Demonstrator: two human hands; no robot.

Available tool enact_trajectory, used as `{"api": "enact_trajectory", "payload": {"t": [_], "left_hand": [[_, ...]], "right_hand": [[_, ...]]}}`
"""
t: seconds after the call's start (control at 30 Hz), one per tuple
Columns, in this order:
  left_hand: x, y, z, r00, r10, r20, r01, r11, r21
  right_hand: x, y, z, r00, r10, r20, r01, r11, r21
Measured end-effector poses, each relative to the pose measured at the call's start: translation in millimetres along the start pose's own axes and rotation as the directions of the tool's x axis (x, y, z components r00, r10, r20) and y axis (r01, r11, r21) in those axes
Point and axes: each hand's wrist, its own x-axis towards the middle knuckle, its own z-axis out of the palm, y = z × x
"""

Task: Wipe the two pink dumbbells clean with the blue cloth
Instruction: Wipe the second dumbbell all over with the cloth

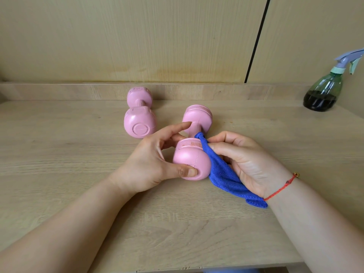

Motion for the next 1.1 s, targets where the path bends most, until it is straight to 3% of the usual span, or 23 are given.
{"api": "enact_trajectory", "payload": {"t": [0.17,0.33,0.57,0.77,0.93,1.1], "left_hand": [[1,0,0,1.0,-0.001,0.0,0.001,1.0,0.002],[1,0,1,1.0,0.0,0.001,0.0,1.0,0.005],[1,-2,0,1.0,-0.005,-0.006,0.005,1.0,0.0],[1,-2,0,1.0,-0.012,0.007,0.012,1.0,0.0],[1,-1,2,1.0,-0.004,0.001,0.004,1.0,0.008],[1,0,3,1.0,-0.002,-0.001,0.002,1.0,0.008]], "right_hand": [[4,2,1,0.997,-0.007,-0.077,0.01,0.999,0.037],[1,1,0,1.0,0.002,-0.007,-0.002,1.0,0.02],[5,0,-3,0.999,0.02,-0.028,-0.017,0.995,0.094],[9,0,0,0.999,0.036,-0.037,-0.035,0.999,0.025],[11,-2,-5,0.997,0.074,-0.008,-0.072,0.992,0.105],[13,2,-2,0.997,0.068,-0.041,-0.067,0.997,0.032]]}}
